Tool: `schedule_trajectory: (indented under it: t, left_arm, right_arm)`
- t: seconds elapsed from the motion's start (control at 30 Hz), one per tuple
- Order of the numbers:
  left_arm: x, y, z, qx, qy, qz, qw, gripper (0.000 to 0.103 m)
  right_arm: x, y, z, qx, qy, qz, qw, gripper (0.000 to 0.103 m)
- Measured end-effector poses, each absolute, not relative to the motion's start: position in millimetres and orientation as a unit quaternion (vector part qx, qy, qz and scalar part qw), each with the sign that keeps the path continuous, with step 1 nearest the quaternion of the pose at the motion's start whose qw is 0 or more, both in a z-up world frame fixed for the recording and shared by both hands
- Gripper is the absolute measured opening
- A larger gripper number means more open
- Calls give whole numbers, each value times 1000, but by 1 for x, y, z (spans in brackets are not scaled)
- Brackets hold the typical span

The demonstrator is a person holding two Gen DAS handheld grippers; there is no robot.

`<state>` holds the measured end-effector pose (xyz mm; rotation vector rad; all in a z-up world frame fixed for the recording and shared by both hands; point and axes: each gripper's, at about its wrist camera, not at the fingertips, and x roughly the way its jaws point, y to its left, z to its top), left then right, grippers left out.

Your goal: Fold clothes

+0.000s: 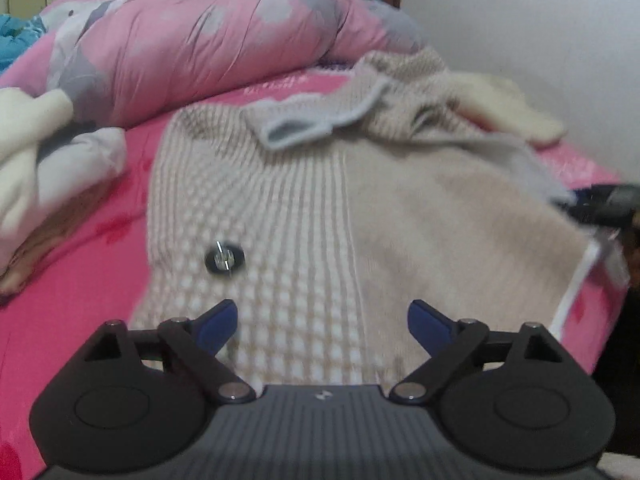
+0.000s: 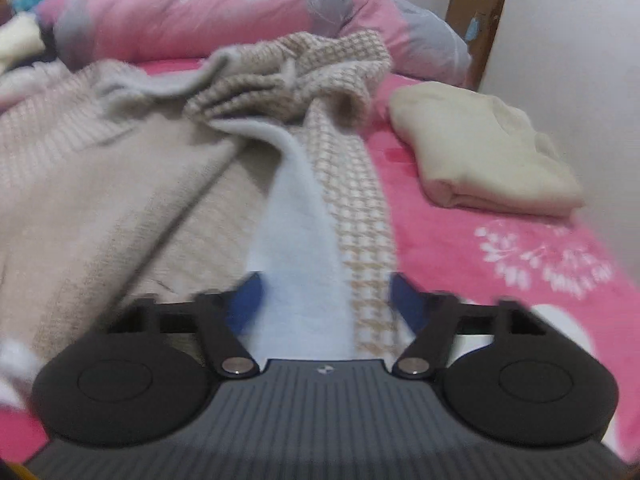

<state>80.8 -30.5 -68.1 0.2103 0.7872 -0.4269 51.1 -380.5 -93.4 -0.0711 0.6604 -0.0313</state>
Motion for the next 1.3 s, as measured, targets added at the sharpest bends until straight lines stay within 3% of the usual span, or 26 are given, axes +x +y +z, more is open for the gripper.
schedule_trajectory:
  t: [0.03, 0.1, 0.23, 0.33, 0.43, 0.57, 0.67, 0.73, 0.8, 0.9, 1.03, 1.1, 1.3]
  left_arm:
    - [78, -35, -72, 115, 378, -198, 897, 91]
    - [73, -43, -82, 147, 369, -180, 900, 89]
    - [70, -46, -84, 166, 363, -160, 903, 80]
    - [73, -40, -82, 160, 363, -156, 905, 77]
    - [76, -34, -84, 154, 366, -150, 905, 77]
    - [76, -32, -88, 154, 360, -151, 908, 77]
    - [77, -31, -89, 156, 360, -153, 907, 76]
    - [79, -30, -88, 154, 360, -156, 907, 70]
    - [80, -29, -87, 153, 359, -157, 907, 64]
    - [78, -31, -89, 164, 350, -156, 909, 53]
    - [72, -36, -90, 189, 338, -144, 911, 28]
    - [69, -36, -84, 188, 328, -138, 915, 17]
    - [73, -4, -40, 82, 300, -119, 943, 11]
  right_arm:
    - [52, -381, -93, -21, 323, -4, 946, 31]
    - [54, -376, -93, -35, 317, 5, 948, 7]
    - [49, -382, -60, -32, 244, 0, 969, 4]
    - [33, -443, 6, 79, 126, -38, 988, 4]
    - [19, -523, 32, 183, 53, -119, 974, 4]
    - [10, -613, -21, 291, 101, -261, 915, 4]
    - [-1, -646, -82, 382, 177, -301, 855, 7]
    - [-19, -641, -98, 402, 165, -301, 849, 16]
    - [-36, -626, -91, 388, 140, -301, 860, 27]
    - [-66, -607, -77, 374, 98, -288, 876, 29]
    - [-85, -567, -54, 342, 63, -206, 915, 35]
    - [-76, -543, -49, 320, 67, -135, 935, 42]
    - [-20, -458, -60, 292, 130, 82, 944, 42]
